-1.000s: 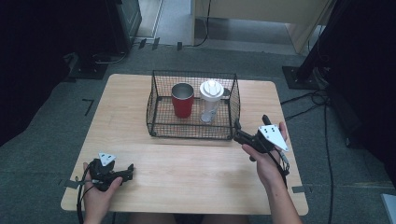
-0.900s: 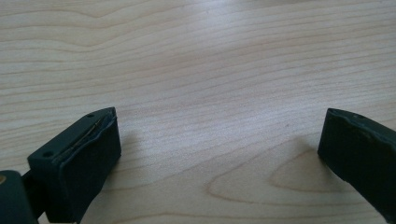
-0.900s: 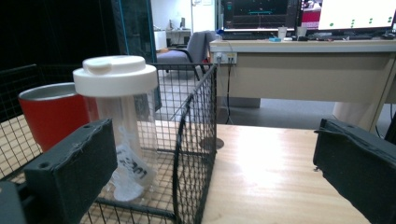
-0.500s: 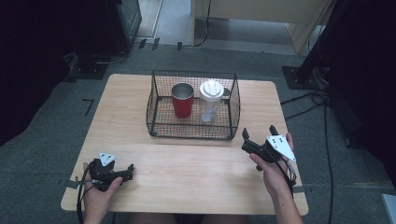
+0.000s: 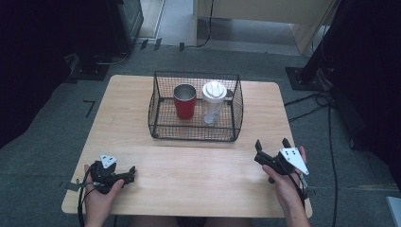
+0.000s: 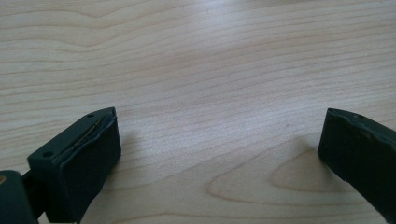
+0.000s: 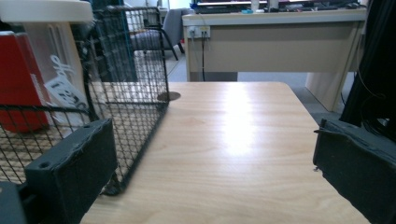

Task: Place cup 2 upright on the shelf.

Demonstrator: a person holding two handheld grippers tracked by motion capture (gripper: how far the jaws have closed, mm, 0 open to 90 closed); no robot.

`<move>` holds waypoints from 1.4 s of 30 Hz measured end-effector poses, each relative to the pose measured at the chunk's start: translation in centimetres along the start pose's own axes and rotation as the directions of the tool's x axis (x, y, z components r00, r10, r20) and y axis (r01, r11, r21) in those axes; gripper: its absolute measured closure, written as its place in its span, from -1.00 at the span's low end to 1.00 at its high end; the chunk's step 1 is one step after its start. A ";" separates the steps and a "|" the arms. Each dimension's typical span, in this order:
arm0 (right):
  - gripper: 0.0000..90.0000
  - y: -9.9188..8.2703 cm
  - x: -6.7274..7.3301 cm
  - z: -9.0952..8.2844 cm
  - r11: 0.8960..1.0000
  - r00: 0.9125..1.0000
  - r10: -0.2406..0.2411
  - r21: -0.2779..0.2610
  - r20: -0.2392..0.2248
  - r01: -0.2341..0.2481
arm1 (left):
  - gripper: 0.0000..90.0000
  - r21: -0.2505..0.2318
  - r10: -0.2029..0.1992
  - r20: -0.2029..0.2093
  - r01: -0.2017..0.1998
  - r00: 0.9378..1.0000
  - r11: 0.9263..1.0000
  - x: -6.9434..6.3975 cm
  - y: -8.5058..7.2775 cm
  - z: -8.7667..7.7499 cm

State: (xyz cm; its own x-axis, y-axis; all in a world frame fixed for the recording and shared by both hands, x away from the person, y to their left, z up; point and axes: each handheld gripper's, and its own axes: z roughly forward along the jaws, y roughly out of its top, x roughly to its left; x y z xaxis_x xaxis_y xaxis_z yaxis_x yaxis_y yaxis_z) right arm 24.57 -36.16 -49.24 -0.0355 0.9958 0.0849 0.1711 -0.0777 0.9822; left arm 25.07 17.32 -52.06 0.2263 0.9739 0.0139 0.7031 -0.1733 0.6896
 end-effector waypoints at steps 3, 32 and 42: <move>-1.00 -0.6 -0.7 -0.4 1.000 1.000 0.001 0.012 0.012 -0.001 | -1.00 0.000 -0.001 0.000 0.001 1.000 1.000 0.0 0.0 0.0; -0.94 -3.1 -5.3 -3.7 0.971 0.997 -0.030 0.241 0.077 0.010 | -1.00 0.000 -0.003 -0.003 0.003 1.000 1.000 -0.1 0.0 0.0; -0.80 -3.3 -6.5 -4.4 0.917 0.998 0.024 0.397 0.063 -0.047 | -1.00 0.000 -0.003 -0.003 0.003 1.000 1.000 -0.1 0.0 0.0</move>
State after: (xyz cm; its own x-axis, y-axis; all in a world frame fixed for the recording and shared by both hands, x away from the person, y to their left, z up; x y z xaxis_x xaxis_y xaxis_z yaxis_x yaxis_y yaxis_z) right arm 19.93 -42.56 -52.33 0.0308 0.9947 0.0982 0.5490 -0.0989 0.8300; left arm 25.08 17.25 -52.06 0.2220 0.9749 0.0137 0.7038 -0.1700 0.6897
